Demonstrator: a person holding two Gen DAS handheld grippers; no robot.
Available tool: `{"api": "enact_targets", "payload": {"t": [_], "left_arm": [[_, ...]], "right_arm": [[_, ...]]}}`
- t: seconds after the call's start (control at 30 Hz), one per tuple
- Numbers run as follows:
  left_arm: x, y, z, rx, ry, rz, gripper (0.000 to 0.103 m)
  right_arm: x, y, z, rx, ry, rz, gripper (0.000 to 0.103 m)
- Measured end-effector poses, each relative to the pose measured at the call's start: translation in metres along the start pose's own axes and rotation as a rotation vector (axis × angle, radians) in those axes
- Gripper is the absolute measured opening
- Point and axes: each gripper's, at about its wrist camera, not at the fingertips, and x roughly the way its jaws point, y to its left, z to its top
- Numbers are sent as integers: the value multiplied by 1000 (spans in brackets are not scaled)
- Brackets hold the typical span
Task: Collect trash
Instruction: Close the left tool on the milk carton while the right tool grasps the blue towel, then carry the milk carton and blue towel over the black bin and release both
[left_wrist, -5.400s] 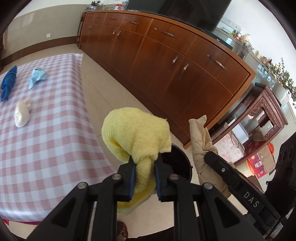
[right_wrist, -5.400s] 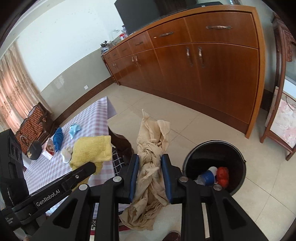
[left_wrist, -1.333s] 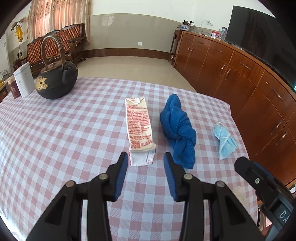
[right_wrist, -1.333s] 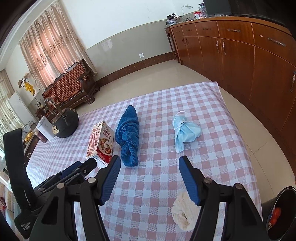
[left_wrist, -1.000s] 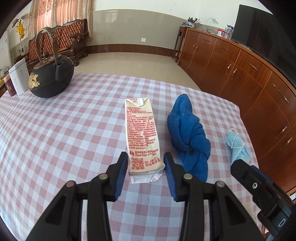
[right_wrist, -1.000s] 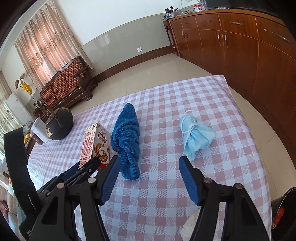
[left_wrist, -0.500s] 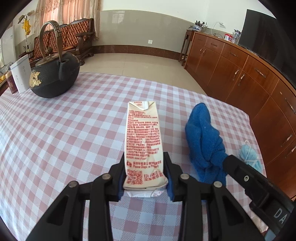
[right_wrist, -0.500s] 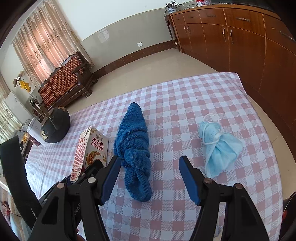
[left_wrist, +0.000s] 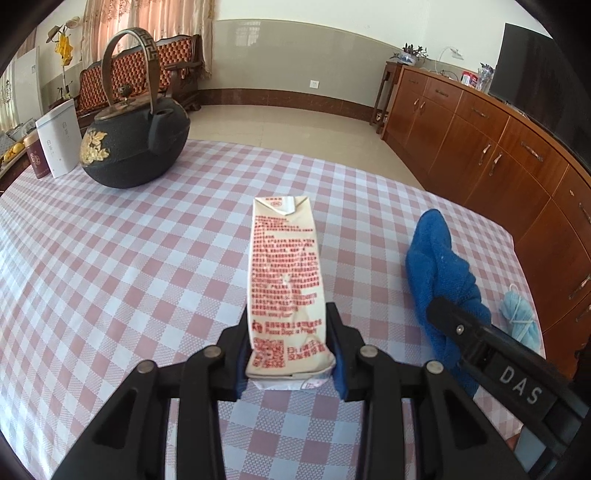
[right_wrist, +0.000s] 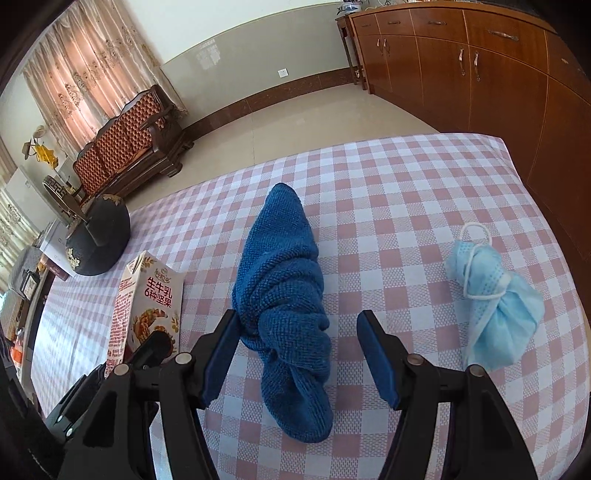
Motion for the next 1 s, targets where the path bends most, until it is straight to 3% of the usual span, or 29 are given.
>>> {"api": "enact_targets", "payload": {"t": [0.1,0.27,0.73,1.0], "left_arm": [[0,3,0,-3,6,-6,37],[-1,6,-2,-17,4,-26,37],[-24,3,-14,-9,-43,-47,36],[-22,-10,-26,50,-12,-11,37]], "right_arm": [[5,4,-1,-12,-1,14,43],[5,12,-4,-32,-12,31,29],[-41,2,-26,-40,-74,56,27],[-61,-7,-43,-43,-71,53,27]]}}
